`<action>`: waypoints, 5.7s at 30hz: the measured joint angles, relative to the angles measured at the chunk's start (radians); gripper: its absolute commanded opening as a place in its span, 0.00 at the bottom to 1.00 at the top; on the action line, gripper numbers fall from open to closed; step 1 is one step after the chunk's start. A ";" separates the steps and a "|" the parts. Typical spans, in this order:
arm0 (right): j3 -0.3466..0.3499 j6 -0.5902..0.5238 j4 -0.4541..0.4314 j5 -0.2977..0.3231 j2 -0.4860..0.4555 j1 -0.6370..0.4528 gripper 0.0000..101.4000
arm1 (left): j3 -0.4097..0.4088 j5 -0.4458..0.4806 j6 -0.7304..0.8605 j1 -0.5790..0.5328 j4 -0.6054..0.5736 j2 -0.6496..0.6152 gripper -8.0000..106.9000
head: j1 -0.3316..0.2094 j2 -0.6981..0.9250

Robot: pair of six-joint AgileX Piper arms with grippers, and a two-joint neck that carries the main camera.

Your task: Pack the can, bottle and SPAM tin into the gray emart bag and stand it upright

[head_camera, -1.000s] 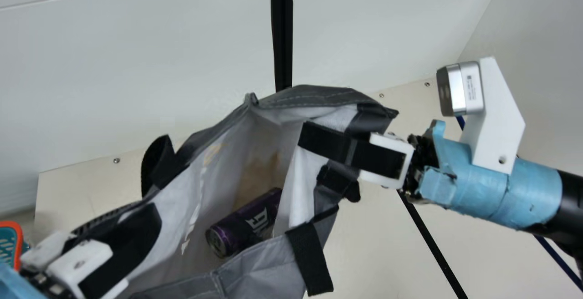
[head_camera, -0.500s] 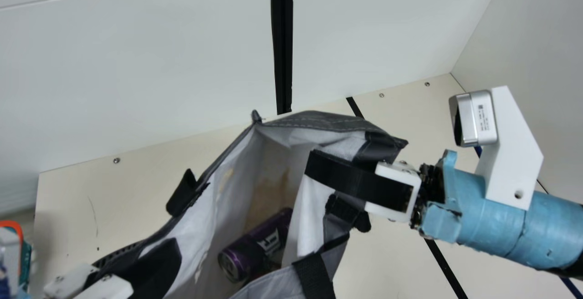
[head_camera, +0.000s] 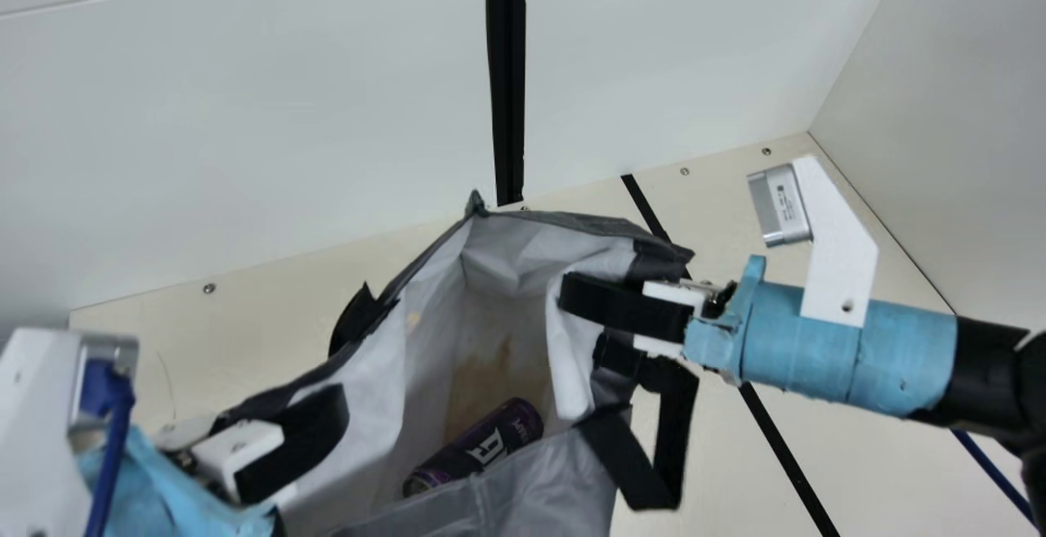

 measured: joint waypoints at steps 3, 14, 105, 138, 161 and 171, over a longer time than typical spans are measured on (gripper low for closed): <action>-0.008 -0.051 0.002 -0.011 0.044 0.008 0.00 | -0.027 -0.017 0.048 0.016 -0.033 0.055 0.00 | 0.000 0.000; -0.081 -0.251 0.052 -0.058 0.237 0.046 0.00 | -0.192 -0.093 0.187 0.024 -0.123 0.292 0.00 | 0.000 0.002; -0.251 -0.380 0.058 -0.081 0.512 0.078 0.00 | -0.126 -0.244 0.285 0.173 -0.244 0.160 0.85 | 0.000 0.000; -0.251 -0.380 0.057 -0.080 0.512 0.078 0.00 | 0.057 -0.131 -0.229 0.301 0.630 -0.050 0.85 | 0.000 0.002; -0.242 -0.366 0.025 -0.077 0.481 0.077 0.00 | 0.127 -0.070 -0.411 0.285 0.869 -0.079 0.85 | 0.000 0.002; -0.337 -0.382 -0.101 -0.071 0.492 0.045 0.00 | 0.127 -0.070 -0.411 0.285 0.869 -0.079 0.85 | 0.000 0.000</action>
